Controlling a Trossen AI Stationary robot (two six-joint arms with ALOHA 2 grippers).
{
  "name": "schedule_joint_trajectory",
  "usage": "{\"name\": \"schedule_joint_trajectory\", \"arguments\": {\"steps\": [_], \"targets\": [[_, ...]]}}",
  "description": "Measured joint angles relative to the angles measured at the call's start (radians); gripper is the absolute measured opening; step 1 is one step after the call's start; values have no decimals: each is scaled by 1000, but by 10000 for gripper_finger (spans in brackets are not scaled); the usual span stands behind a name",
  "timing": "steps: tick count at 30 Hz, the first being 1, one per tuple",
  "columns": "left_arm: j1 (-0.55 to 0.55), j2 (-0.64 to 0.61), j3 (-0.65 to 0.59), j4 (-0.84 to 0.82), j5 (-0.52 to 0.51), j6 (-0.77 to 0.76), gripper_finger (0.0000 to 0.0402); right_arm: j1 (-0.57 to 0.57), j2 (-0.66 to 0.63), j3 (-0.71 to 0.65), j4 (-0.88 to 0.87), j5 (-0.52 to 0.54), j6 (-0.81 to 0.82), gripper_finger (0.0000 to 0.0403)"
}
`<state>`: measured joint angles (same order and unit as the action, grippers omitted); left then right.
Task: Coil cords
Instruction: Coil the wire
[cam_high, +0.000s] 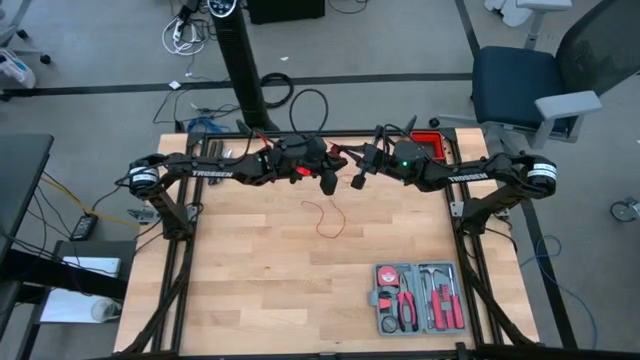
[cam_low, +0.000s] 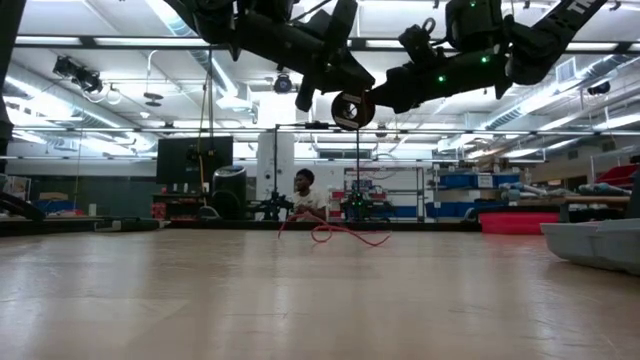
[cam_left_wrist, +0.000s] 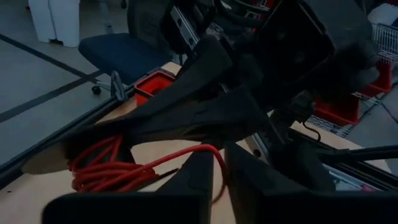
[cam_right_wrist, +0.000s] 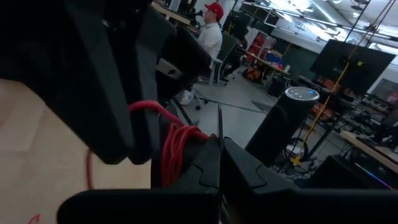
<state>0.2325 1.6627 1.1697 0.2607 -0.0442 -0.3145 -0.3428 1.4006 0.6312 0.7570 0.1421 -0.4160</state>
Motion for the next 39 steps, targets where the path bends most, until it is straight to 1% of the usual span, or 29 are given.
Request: {"name": "schedule_joint_trajectory", "arguments": {"steps": [4,7,13,20,22,26,33,39], "targets": [[0,0,1,-17,9,21,81,-5,0,0,0,0,-3,2],[0,0,1,-32,23,23,94,-15,0,0,0,0,-3,2],[-16,0,1,-46,71,21,95,-32,0,0,1,-6,1,2],[-42,0,1,-47,73,22,95,-35,0,0,23,-13,6,2],[-50,0,1,-48,70,28,94,-36,0,0,25,-22,19,2],[-60,0,0,-49,20,48,94,-40,0,0,46,-68,56,2],[-59,1,0,-41,-10,48,94,-40,0,0,62,-68,57,2],[-64,33,0,-5,-10,23,94,-43,0,0,63,-68,54,2]]}}
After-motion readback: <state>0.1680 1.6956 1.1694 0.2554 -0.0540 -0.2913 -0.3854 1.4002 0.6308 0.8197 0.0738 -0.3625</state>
